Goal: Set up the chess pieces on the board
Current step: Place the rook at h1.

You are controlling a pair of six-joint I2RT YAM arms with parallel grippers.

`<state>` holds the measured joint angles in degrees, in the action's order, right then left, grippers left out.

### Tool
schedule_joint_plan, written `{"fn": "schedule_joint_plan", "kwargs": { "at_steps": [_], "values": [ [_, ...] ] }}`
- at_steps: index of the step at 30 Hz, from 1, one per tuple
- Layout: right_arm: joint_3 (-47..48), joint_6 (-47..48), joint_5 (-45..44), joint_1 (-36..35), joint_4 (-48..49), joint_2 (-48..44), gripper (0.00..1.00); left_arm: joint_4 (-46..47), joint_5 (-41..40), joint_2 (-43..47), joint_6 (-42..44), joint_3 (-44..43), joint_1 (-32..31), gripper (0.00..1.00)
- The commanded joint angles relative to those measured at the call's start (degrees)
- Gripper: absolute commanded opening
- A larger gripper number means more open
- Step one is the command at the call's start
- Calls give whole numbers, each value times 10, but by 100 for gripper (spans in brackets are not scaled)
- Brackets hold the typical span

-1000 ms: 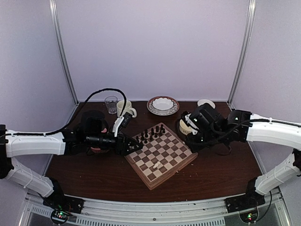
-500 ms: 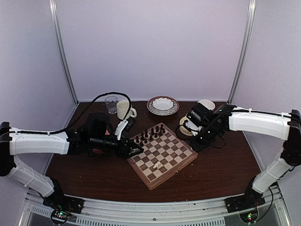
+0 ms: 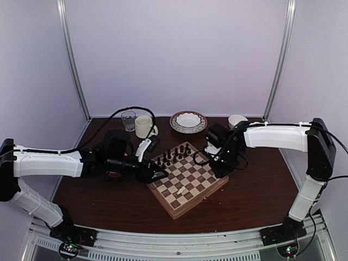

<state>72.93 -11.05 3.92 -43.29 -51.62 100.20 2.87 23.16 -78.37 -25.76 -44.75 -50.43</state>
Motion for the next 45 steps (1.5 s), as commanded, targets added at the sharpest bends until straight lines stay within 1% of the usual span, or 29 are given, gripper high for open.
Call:
{"fn": "schedule_joint_plan", "kwargs": {
  "at_steps": [1,23,28,30,31,33,39,43,45],
  "values": [
    [6,9,-5,13,-7,-1,5,8,5,-11,10,-20,-4,57],
    [24,13,8,29,0,29,13,6,11,-17,7,-24,-5,57],
    [25,14,10,28,5,27,23,6,12,-16,8,-24,-5,57],
    [26,14,8,29,5,27,32,5,12,-17,7,-24,-5,57],
    [25,14,7,28,5,27,34,4,12,-17,7,-24,-5,57],
    [25,14,7,29,6,25,38,5,12,-17,8,-24,-5,57],
    [17,13,7,28,18,1,39,1,10,-19,9,-26,-6,57],
    [-9,13,7,29,49,-51,47,-24,-27,-29,25,-38,-19,57],
    [-26,13,8,28,67,-85,50,-53,-48,-42,35,-51,-30,57]
  ]
}}
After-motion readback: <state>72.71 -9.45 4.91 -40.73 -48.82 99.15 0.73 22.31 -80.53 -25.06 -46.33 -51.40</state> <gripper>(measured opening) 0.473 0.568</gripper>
